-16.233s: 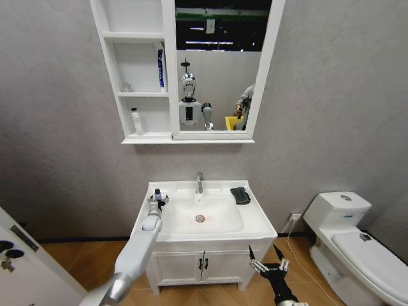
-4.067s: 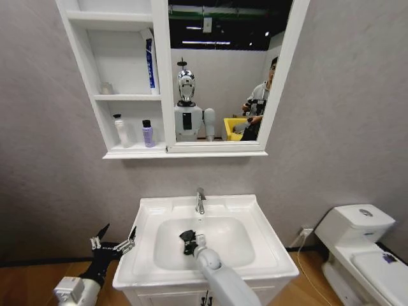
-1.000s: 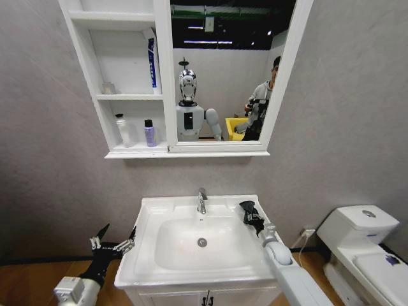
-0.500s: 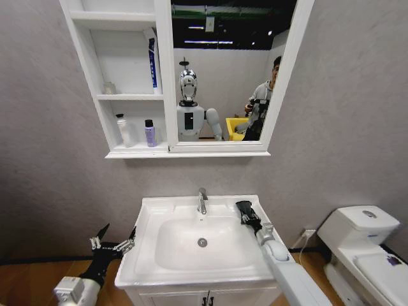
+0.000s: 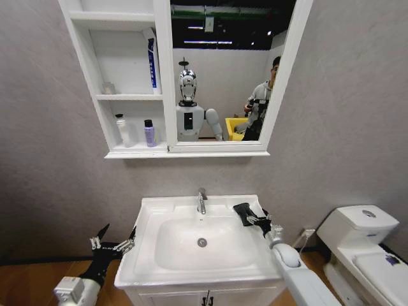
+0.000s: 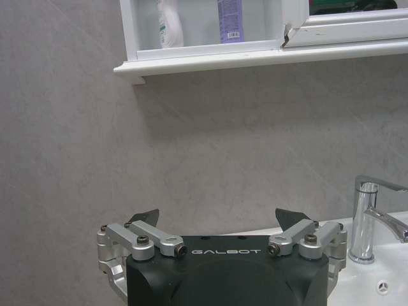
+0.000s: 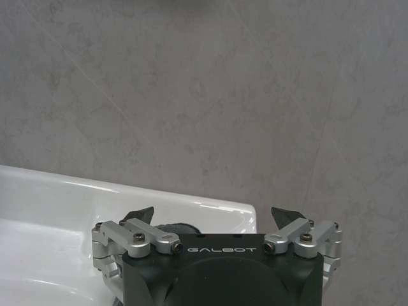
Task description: Move facial cleanser and shampoo from washbasin to cabinet, then wipe washbasin with towel.
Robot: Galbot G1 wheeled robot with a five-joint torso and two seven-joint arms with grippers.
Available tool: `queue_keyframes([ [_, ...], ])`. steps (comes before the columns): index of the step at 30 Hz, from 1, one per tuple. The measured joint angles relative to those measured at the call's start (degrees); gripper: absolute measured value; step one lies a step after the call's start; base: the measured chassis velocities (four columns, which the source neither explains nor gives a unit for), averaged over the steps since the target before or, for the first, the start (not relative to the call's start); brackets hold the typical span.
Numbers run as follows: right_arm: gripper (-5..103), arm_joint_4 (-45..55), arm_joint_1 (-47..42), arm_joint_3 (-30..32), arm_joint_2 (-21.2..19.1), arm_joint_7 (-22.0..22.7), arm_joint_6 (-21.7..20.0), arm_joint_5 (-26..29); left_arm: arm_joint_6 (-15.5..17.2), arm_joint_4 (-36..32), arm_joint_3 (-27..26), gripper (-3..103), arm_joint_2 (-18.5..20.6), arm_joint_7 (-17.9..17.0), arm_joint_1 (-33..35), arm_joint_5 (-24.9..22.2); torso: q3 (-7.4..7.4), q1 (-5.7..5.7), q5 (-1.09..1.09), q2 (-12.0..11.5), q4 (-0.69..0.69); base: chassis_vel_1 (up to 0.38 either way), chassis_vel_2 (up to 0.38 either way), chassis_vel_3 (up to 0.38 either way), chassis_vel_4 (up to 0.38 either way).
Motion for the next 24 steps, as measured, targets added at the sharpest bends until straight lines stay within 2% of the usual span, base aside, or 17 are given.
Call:
queue_keyframes([
  [5,100,9.93,-5.46,4.3,1.61,3.72,-2.27,-2.04,0.0,0.0,0.01,100,0.0,0.0,0.0,0.0,0.0,0.0,0.01,0.0,0.02,0.0,0.0,0.0,0.0],
  [8,100,23.86,-17.57,10.48,2.56,5.31,-4.56,-0.81,0.0,0.0,0.0,100,0.0,0.0,0.0,0.0,-0.01,0.0,-0.01,0.0,0.0,0.0,0.0,0.0,0.0],
  [11,100,27.52,-21.98,12.51,3.18,5.5,-4.65,-0.26,0.0,0.0,0.0,100,0.0,0.0,0.0,0.0,0.0,0.0,0.01,0.0,-0.02,0.0,0.0,0.0,0.0],
  [13,100,38.05,-34.67,17.64,6.16,5.64,-3.45,0.95,0.0,-0.01,0.0,100,0.0,0.01,0.0,0.0,-0.01,-0.02,-0.01,0.01,-0.03,0.0,0.0,0.0,0.0],
  [14,100,38.05,-34.67,17.64,6.16,5.64,-3.45,0.95,0.0,-0.01,0.0,100,0.0,0.01,0.0,0.0,-0.01,-0.02,-0.01,0.01,-0.03,0.0,0.0,0.0,0.0],
  [16,100,44.56,-45.7,19.64,9.19,5.75,-0.07,-0.13,0.0,0.0,0.0,100,0.0,0.0,0.0,0.0,-0.02,-0.03,0.0,0.02,-0.04,0.0,0.0,0.0,0.0],
  [20,100,47.67,-52.57,18.87,11.46,6.75,3.25,-3.09,0.0,-0.01,0.0,100,0.0,0.0,0.0,0.0,-0.02,-0.03,-0.03,0.02,-0.02,0.0,0.0,0.0,0.0],
  [22,100,49.26,-57.01,15.57,12.72,8.1,5.02,-6.09,0.0,0.0,0.0,100,0.0,0.0,0.0,0.0,-0.01,-0.03,0.0,0.02,0.02,0.0,0.0,0.0,0.0],
  [24,100,50.45,-60.06,13.57,13.41,8.72,5.92,-7.84,0.0,0.0,0.0,100,0.0,0.0,0.0,0.0,0.0,-0.01,0.0,0.02,0.0,0.0,0.0,0.0,0.0],
])
